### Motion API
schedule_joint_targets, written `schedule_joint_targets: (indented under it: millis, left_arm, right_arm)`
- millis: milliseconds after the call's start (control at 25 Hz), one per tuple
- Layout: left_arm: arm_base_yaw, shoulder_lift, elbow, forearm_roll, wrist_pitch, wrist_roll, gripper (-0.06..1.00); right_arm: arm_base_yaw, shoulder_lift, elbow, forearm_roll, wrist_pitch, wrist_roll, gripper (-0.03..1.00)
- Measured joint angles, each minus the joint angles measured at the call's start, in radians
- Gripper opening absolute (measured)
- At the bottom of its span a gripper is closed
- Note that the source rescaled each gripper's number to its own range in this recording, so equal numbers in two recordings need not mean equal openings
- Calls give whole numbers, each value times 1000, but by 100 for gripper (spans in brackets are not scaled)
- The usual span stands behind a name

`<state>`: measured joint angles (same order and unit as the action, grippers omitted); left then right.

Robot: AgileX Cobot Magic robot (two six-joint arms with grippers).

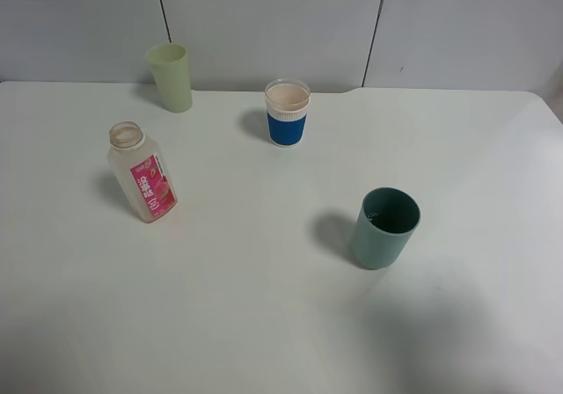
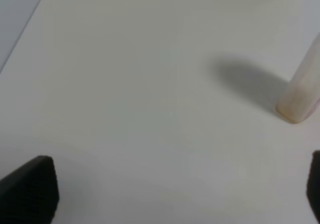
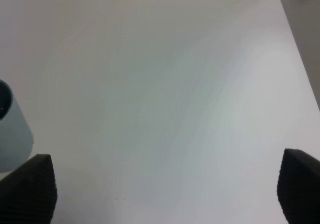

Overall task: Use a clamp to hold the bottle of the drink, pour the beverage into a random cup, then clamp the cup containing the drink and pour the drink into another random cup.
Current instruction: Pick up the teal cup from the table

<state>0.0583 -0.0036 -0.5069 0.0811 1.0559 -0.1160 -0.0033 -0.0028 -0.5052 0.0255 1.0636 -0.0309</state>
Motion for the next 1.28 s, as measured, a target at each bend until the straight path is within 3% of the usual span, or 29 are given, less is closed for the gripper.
schedule_joint_targets:
  millis: [360,760,1280]
  left_arm:
    - [0,0,0,0,0,0,100]
    - [0,0,0,0,-3,0,100]
    - [0,0,0,0,-3,0,100]
  right_arm:
    - [0,21,-1,-32,0,37,64]
    - [0,448,-137,-84,-95,46,64]
    - [0,865,-159,-87,-343,11,64]
